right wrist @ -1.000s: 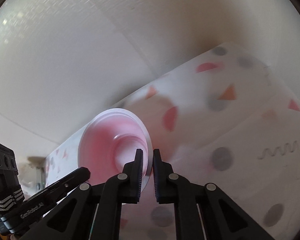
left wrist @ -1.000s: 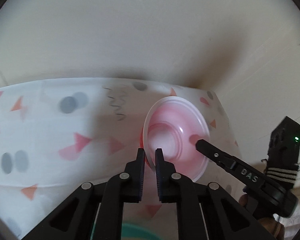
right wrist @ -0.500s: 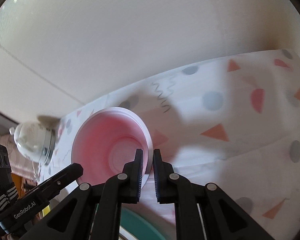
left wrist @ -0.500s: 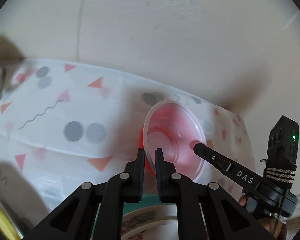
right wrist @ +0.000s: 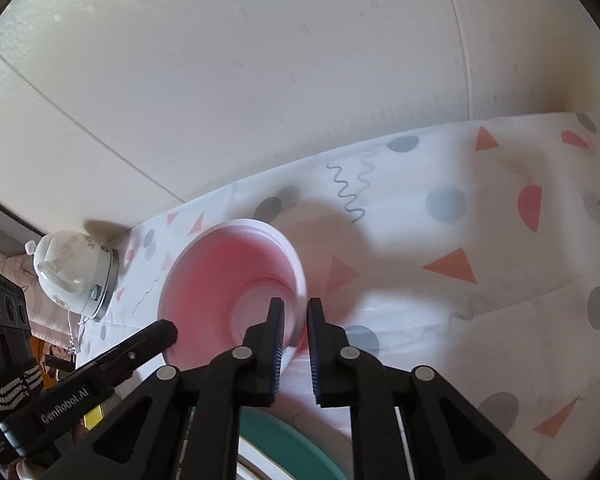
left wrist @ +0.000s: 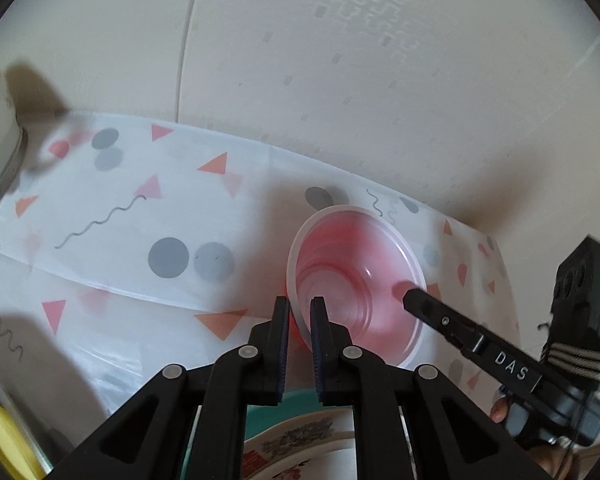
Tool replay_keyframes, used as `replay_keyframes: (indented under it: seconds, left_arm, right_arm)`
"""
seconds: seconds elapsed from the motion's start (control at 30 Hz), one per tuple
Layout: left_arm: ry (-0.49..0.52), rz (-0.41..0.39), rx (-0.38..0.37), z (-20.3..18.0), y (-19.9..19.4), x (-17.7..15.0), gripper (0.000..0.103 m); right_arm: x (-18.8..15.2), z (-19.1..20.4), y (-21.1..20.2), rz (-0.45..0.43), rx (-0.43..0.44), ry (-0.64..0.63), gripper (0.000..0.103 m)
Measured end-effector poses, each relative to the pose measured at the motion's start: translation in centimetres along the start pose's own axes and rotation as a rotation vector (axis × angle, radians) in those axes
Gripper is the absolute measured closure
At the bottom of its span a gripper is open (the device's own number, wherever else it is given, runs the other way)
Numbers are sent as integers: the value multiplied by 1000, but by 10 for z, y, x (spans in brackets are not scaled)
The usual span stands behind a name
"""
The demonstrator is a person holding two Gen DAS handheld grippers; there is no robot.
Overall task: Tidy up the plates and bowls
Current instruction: 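Grasp the red-and-pink bowl rim with the left gripper and lift, then carry the red-and-pink bowl over the steel bowl with the left gripper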
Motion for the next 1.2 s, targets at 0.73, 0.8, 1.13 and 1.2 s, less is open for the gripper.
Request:
replay_keyframes:
  seconds: [0.73, 0.8, 1.13, 1.2]
  left_arm:
    - [39, -124, -80, 13, -77, -30, 93]
    - [42, -132, -84, 18, -85, -35, 93]
    - [42, -188, -92, 61, -130, -58, 93]
    - [39, -192, -90, 71, -136, -62, 93]
  right_arm:
    - [-30, 47, -45, -89, 5, -28, 92]
    - [-37, 56, -47, -94, 7, -34, 92]
    - [-68, 99, -46, -86, 40, -62, 92]
    - [-75, 111, -44, -79, 48, -71, 92]
Point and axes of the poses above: each gripper's, at about its wrist camera, not at the fingertips, and y roughly the way its jaws point, z to its left, x to its top, the point moved 1 cm from there along y, roughly the way its jaws point, and after that the axes turned 1 degree about -z, right-handed, at the moved point
